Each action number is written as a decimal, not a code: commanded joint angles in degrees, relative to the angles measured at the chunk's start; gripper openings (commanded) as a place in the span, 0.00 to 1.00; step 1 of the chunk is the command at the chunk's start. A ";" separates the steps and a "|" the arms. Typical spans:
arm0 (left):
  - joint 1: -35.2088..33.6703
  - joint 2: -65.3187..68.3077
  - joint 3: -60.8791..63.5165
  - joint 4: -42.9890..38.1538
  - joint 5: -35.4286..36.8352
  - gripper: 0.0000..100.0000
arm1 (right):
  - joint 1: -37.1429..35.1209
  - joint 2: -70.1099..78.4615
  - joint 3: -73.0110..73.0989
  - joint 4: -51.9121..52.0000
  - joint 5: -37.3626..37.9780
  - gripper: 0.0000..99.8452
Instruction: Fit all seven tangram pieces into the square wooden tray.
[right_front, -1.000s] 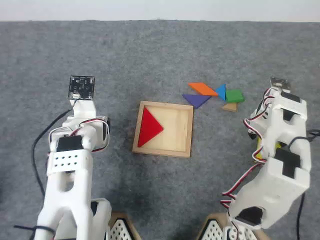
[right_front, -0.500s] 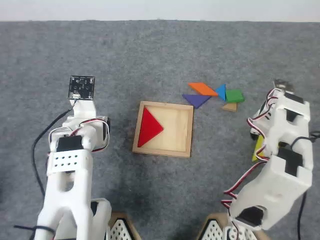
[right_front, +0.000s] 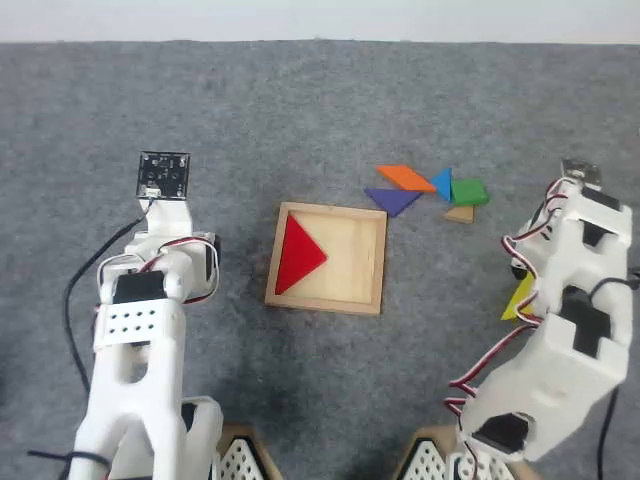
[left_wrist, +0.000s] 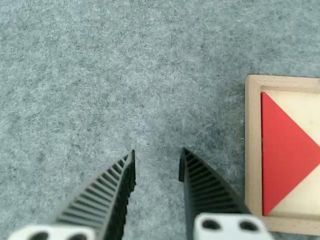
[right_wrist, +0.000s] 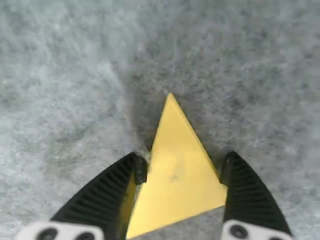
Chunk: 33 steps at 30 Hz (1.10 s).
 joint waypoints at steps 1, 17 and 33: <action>-0.44 0.00 -1.71 -1.58 0.35 0.14 | 1.54 -8.75 -0.88 3.38 -0.97 0.32; -0.44 -0.26 -1.71 -1.32 0.35 0.14 | 1.19 -1.98 3.25 0.92 -5.80 0.39; -0.44 -0.26 -1.71 -1.49 0.35 0.14 | -2.51 7.78 -5.10 3.91 -6.07 0.19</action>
